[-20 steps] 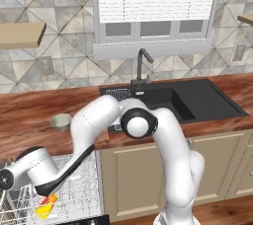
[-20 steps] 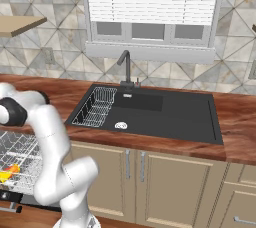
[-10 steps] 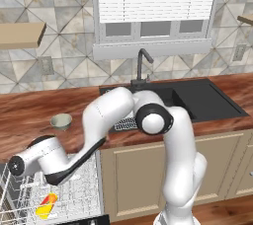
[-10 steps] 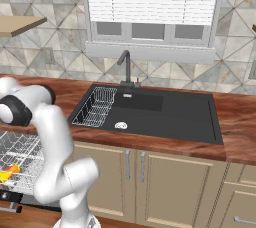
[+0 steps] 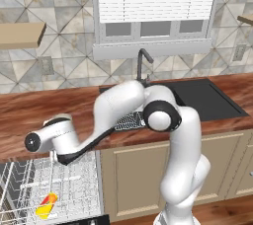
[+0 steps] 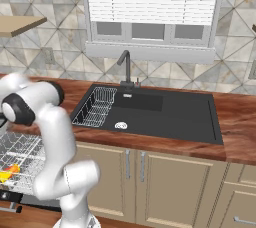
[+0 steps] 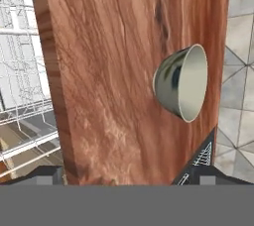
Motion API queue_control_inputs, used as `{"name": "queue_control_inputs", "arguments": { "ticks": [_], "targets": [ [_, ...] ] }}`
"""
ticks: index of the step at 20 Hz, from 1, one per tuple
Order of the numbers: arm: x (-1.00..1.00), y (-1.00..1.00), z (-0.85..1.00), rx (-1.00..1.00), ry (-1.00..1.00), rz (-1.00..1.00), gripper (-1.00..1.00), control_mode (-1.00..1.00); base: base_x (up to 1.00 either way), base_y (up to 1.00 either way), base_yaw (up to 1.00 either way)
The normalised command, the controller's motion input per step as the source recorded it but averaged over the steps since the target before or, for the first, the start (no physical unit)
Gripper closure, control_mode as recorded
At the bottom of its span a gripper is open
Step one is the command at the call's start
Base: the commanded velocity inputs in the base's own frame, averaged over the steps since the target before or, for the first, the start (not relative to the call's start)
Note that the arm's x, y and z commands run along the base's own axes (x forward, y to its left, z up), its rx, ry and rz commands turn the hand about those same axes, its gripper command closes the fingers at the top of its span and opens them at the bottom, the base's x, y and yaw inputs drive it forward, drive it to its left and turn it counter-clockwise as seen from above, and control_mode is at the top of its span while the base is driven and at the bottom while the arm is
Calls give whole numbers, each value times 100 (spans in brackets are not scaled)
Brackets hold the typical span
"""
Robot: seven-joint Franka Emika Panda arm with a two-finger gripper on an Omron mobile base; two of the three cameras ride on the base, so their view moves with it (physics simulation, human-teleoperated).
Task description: Pick up the cup and bowl from the counter, place them in the dishwasher, and close the dishwasher door.
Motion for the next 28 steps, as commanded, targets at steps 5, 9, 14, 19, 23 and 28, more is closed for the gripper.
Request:
{"name": "queue_control_inputs", "arguments": {
  "ticks": [5, 9, 14, 19, 23, 28],
  "targets": [
    [57, 0, 0, 1, 0, 0, -100, -100, 0, 0, 0],
    [56, 8, 0, 0, 0, 0, -100, -100, 0, 0, 0],
    [56, 25, -3, 0, 0, 0, -100, -100, 0, 0, 0],
    [49, 43, -18, 0, 0, 0, -100, -100, 0, 0, 0],
    [42, 40, -33, 0, 0, 0, -100, -100, 0, 0, 0],
    [9, 19, -46, 0, 0, 0, -100, -100, 0, 0, 0]
  ]
}}
